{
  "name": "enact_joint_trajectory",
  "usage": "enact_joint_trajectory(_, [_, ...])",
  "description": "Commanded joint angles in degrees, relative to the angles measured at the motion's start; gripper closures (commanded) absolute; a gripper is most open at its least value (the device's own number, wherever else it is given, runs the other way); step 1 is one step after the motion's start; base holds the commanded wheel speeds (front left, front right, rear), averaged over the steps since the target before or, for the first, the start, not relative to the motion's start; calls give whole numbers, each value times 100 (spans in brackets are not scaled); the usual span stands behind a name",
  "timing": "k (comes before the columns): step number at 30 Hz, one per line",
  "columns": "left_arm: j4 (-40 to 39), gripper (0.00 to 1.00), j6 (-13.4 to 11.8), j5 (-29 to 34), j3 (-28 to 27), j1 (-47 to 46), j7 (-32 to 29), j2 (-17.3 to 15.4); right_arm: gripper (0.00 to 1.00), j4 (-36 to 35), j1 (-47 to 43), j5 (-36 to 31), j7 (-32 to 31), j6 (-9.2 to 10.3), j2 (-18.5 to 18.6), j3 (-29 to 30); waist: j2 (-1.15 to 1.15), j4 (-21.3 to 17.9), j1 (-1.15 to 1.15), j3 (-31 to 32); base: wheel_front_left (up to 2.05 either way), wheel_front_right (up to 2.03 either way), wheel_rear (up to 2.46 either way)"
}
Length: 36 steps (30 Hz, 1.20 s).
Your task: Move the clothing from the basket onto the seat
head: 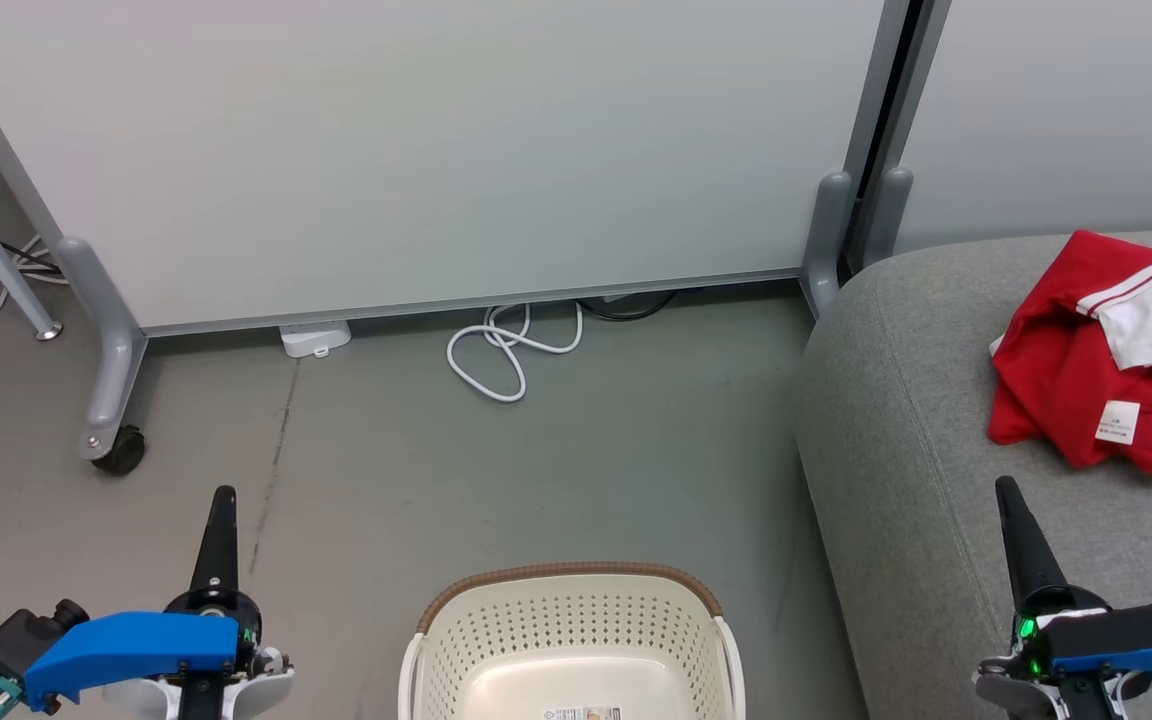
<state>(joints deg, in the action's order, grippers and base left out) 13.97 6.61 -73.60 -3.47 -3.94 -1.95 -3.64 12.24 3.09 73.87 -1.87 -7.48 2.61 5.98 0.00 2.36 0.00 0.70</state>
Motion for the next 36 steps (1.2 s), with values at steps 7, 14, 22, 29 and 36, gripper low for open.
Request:
enact_joint_trajectory(7, [-22, 100, 58, -425, -99, -159, -107, 7, 100, 29, 158, 421, -113, -3, 38, 25, 0, -40, 0, -14, 0, 0, 0])
enact_joint_trajectory(14, [-15, 100, 64, -759, -150, -180, -198, 23, 100, 64, 204, 751, -196, -2, 39, 35, 0, -80, 0, -29, 0, 0, 0])
enact_joint_trajectory(22, [-6, 100, 74, -1119, -216, -215, -286, 44, 100, 103, 256, 1105, -287, -3, 41, 46, 0, -125, 0, -45, 0, 0, 0])
enact_joint_trajectory(29, [3, 100, 90, -1414, -260, -246, -362, 60, 100, 138, 290, 1398, -373, -3, 41, 53, 0, -165, 0, -60, 0, 0, 0])
enact_joint_trajectory(36, [10, 100, 107, -1692, -293, -252, -431, 73, 100, 173, 322, 1681, -443, -3, 42, 59, 0, -205, 0, -74, 0, 0, 0])
